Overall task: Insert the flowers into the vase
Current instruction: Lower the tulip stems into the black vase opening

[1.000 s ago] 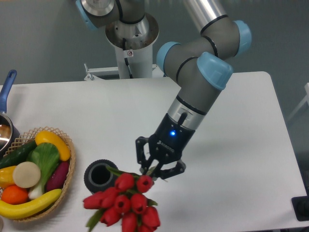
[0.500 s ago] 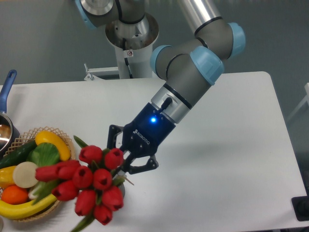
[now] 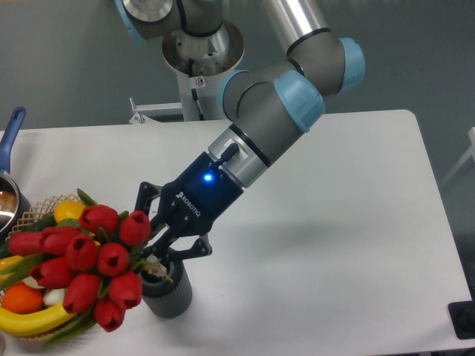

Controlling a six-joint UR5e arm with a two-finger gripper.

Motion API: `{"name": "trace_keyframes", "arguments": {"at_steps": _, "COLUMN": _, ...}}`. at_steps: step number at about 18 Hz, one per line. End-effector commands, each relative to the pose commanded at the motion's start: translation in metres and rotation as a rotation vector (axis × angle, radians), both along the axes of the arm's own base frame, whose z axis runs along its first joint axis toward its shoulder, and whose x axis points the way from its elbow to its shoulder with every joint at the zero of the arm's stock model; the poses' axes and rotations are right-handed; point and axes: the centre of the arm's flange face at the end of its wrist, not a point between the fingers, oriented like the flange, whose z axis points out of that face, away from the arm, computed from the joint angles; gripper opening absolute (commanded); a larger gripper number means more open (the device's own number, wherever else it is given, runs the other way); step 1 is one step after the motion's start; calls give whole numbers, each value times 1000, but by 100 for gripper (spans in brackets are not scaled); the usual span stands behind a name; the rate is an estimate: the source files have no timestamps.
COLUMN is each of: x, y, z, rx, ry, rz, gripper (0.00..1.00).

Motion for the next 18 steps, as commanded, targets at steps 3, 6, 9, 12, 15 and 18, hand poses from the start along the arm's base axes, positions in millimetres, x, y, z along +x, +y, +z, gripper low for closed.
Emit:
{"name": "trace_keyframes", "arguments": {"at_steps": 3, "x": 1, "y": -1, "z": -7, "rx": -10, "ry": -7, "rz": 1, "gripper": 8}}
{"name": "trace_keyframes", "arguments": {"at_steps": 6, "x": 4, "y": -1, "z": -14, "rx": -20, "ry": -16, "rz": -2, "gripper": 8}}
{"name": "trace_keyframes", "arguments": {"at_steps": 9, "x": 4, "y": 0, "z": -19, "rx": -27, "ry": -20, "rz": -2, "gripper": 8}}
{"name": "trace_keyframes", "arguments": {"at_steps": 12, "x": 8, "y": -3, "z": -37, "rx": -32, "ry": -3, "rz": -20, "gripper": 9}}
{"name": "trace_keyframes", "arguments": {"at_steps": 15, "x": 10, "y": -10, "z": -54, "rx": -35, "ry": 7, "rz": -32, "gripper": 11}}
{"name": "trace_keyframes", "arguments": {"at_steps": 18, "x": 11, "y": -13, "z": -67, "rx": -35, "ry": 22, "rz": -46, "gripper": 11}}
